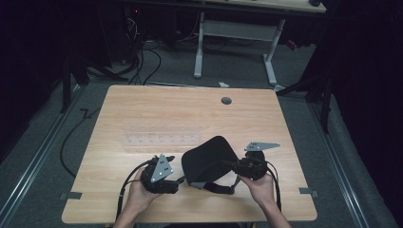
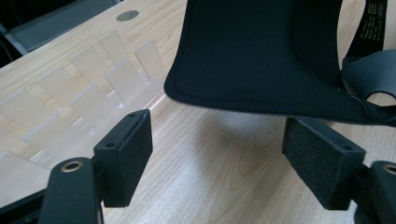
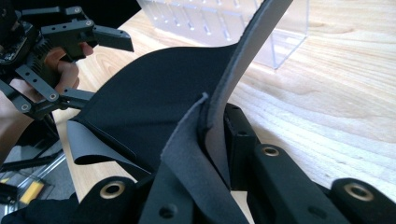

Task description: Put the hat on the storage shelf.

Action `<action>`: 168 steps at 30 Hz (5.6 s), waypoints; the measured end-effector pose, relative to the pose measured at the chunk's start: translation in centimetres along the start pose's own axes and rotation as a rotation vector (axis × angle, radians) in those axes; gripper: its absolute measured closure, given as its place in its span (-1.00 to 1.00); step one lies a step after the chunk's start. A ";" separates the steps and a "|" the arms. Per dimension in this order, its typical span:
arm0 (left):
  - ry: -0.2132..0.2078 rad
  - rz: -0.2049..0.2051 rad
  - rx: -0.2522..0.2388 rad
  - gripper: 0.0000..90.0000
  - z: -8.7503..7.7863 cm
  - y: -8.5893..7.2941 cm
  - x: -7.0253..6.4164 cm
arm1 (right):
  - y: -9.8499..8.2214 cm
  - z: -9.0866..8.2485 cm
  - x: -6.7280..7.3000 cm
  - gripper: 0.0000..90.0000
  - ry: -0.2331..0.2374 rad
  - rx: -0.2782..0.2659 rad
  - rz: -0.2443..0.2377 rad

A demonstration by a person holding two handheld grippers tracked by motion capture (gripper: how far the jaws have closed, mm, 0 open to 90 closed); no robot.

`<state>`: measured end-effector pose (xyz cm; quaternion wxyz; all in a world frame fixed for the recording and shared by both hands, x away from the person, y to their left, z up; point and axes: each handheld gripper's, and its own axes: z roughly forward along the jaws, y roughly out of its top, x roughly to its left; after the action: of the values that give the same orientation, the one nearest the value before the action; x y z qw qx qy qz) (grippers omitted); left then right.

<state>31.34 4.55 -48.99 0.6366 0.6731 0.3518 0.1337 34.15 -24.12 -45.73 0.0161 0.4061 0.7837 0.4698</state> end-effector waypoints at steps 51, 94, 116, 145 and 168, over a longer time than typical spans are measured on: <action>-0.210 0.024 0.106 0.87 -1.4 0.0 -2.1 | 0.7 2.2 1.6 0.56 0.119 -0.013 0.011; -0.105 -0.236 -0.087 0.91 -4.5 3.5 2.1 | -5.7 0.8 -6.7 -0.10 -0.544 0.000 0.030; 0.043 -0.229 -0.256 0.91 -7.3 6.8 5.2 | -5.7 1.1 -6.9 -0.11 -0.598 0.030 0.015; 0.196 -0.252 -0.374 0.91 -8.8 9.4 10.0 | -5.7 1.2 -6.9 -0.17 -0.593 0.034 0.005; 0.297 -0.234 -0.376 0.91 -8.0 9.7 14.1 | -5.7 1.2 -6.9 -0.17 -0.593 0.033 0.007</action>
<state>39.31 20.32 -42.34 0.7031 0.4706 0.4858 0.2195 35.70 -29.05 -53.07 0.2359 0.5286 0.7510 0.3177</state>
